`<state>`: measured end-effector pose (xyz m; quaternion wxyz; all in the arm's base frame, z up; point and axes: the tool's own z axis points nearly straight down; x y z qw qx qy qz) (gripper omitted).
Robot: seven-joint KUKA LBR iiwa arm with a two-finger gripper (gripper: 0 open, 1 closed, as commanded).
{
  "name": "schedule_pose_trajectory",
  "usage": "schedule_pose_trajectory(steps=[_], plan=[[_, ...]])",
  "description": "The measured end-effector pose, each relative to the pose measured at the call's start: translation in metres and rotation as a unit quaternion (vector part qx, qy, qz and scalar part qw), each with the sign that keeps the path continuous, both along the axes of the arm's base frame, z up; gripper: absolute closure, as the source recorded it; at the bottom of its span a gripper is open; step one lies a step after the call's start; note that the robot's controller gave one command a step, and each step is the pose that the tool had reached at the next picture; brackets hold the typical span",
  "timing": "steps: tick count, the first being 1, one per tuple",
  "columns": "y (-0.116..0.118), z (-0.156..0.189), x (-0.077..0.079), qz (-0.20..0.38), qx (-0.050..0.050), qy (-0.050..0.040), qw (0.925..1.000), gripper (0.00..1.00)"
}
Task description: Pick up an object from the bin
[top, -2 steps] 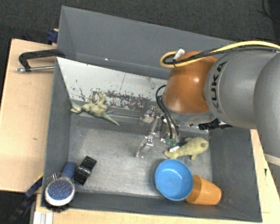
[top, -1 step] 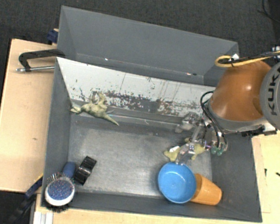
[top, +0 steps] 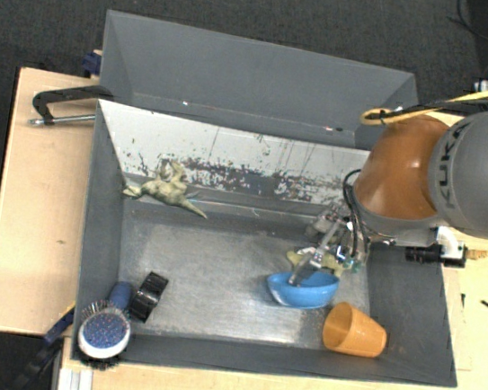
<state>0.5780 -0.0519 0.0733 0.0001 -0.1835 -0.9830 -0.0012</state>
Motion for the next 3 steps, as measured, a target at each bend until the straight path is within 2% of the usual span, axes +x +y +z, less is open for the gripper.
schedule_pose_trajectory(steps=[1, 2, 3], plan=[[0.0, 0.003, 0.004, -0.001, 0.0, -0.0071, 1.0, 1.0], [-0.055, 0.097, -0.009, 0.081, -0.004, -0.0066, 0.9967, 1.0], [-0.076, 0.146, -0.019, 0.09, -0.003, -0.006, 0.9959, 1.0]])
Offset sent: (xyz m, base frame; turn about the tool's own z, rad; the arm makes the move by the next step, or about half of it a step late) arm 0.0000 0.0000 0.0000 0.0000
